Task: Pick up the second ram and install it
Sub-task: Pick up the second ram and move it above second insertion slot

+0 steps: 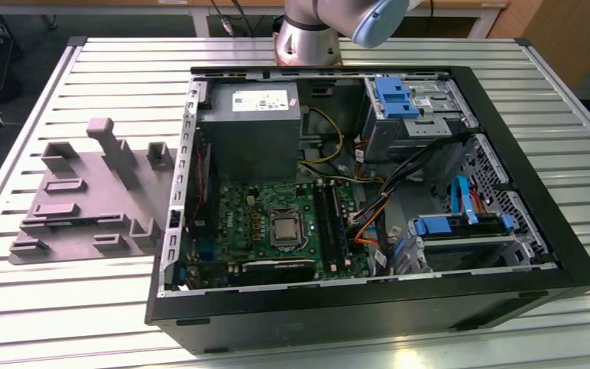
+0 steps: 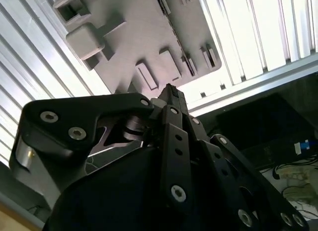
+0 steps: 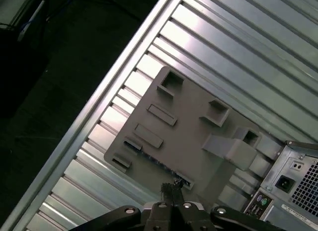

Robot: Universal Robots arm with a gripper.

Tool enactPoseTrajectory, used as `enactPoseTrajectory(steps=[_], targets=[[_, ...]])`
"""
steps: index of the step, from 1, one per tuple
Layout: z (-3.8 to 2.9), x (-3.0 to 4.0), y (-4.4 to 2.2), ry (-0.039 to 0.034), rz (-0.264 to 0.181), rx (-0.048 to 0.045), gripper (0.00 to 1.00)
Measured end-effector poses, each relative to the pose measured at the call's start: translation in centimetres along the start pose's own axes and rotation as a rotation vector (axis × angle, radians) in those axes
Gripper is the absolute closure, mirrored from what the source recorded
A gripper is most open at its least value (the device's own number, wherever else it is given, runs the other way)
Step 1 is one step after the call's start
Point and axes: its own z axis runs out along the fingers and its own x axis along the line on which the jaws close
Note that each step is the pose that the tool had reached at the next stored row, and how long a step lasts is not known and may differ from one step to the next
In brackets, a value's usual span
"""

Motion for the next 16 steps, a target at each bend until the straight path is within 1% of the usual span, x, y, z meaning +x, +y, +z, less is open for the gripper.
enactPoseTrajectory(steps=[5, 8, 16], targets=[[0.01, 0.0, 0.0, 0.0023, -0.052, -0.0013, 0.89], [0.03, 0.0, 0.0, 0.0041, -0.093, -0.0022, 0.89], [0.1, 0.01, 0.0, 0.0102, -0.23, -0.0055, 0.89]])
